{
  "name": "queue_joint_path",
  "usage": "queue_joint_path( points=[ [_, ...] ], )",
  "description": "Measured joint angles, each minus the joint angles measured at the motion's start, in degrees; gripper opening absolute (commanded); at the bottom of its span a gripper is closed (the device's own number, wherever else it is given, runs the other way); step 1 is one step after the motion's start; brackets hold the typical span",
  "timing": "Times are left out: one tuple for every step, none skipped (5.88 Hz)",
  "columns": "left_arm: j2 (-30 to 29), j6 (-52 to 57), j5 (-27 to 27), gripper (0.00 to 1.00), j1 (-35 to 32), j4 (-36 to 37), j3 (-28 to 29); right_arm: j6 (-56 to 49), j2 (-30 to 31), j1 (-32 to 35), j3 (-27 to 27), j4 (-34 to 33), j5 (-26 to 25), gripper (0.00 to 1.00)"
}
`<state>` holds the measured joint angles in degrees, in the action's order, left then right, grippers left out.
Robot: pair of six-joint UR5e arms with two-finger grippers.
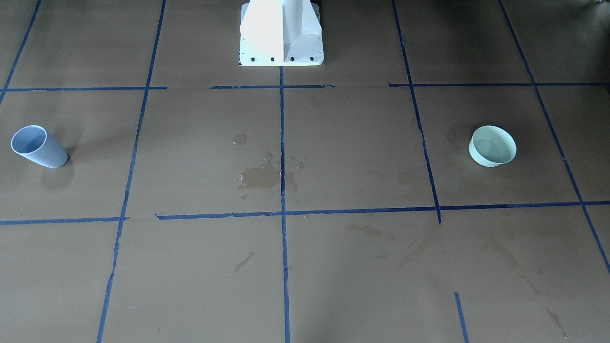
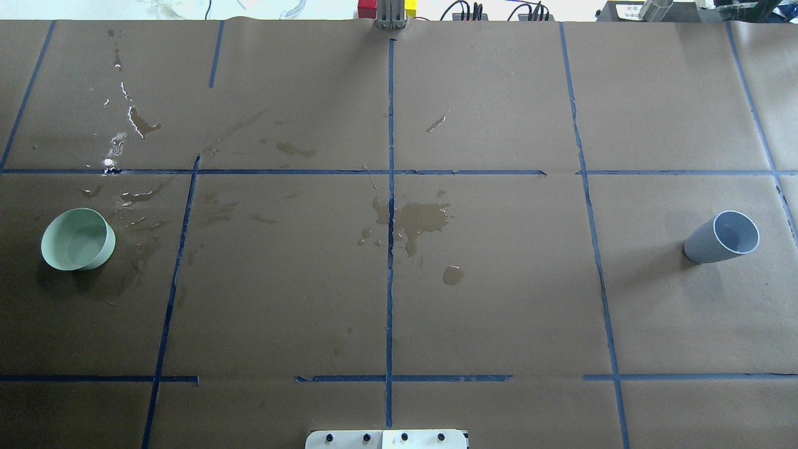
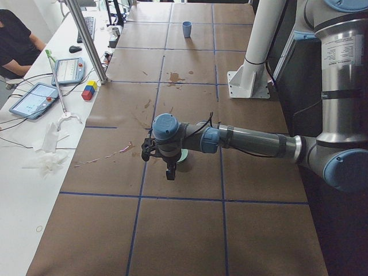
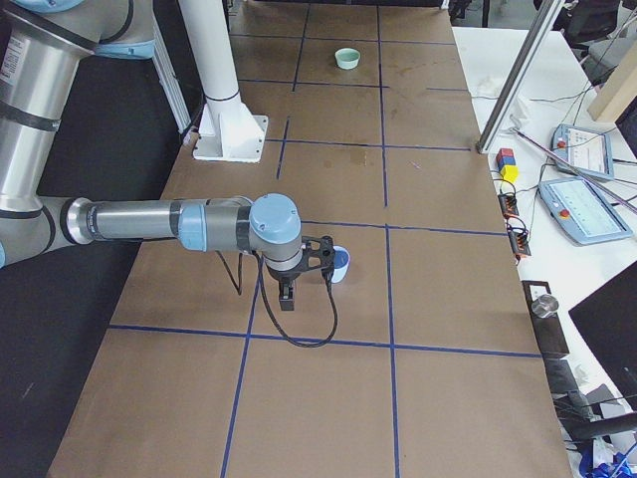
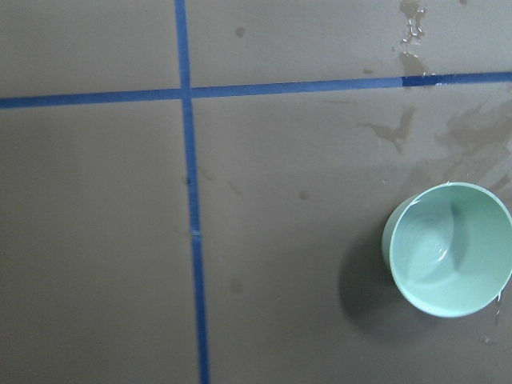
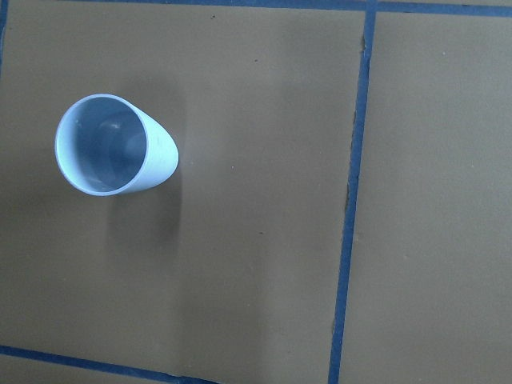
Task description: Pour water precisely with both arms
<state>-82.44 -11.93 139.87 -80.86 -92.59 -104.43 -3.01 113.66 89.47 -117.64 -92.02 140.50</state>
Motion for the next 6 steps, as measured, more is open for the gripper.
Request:
queue_joint_path(
  points=[
    [0.0,-5.4,-0.1,1.0,3.1,-5.0,1.4,-0.1,0.0,0.0,0.1,0.0,0.0,1.0],
    [0.0,-11.5,-0.1,1.0,6.3,-11.3,3.4,-0.1,0.0,0.0,0.2,0.0,0.0,1.0],
    [-0.3,-16.8,-0.4,1.0,9.4,-17.6,6.1,-0.1,0.0,0.0,0.1,0.7,0.0,1.0],
    [-0.7,-21.9,-1.9,1.0,12.7,-22.8,8.4,-0.3,0.1,0.0,0.2,2.3,-0.2,1.0],
    [-1.4,-26.1,-4.1,1.0,15.8,-25.8,9.7,-0.3,0.3,0.0,0.5,3.4,-0.4,1.0],
    [-2.4,-27.9,-5.4,1.0,18.0,-27.0,11.2,-0.3,0.3,0.0,0.5,3.8,-0.5,1.0]
  ],
)
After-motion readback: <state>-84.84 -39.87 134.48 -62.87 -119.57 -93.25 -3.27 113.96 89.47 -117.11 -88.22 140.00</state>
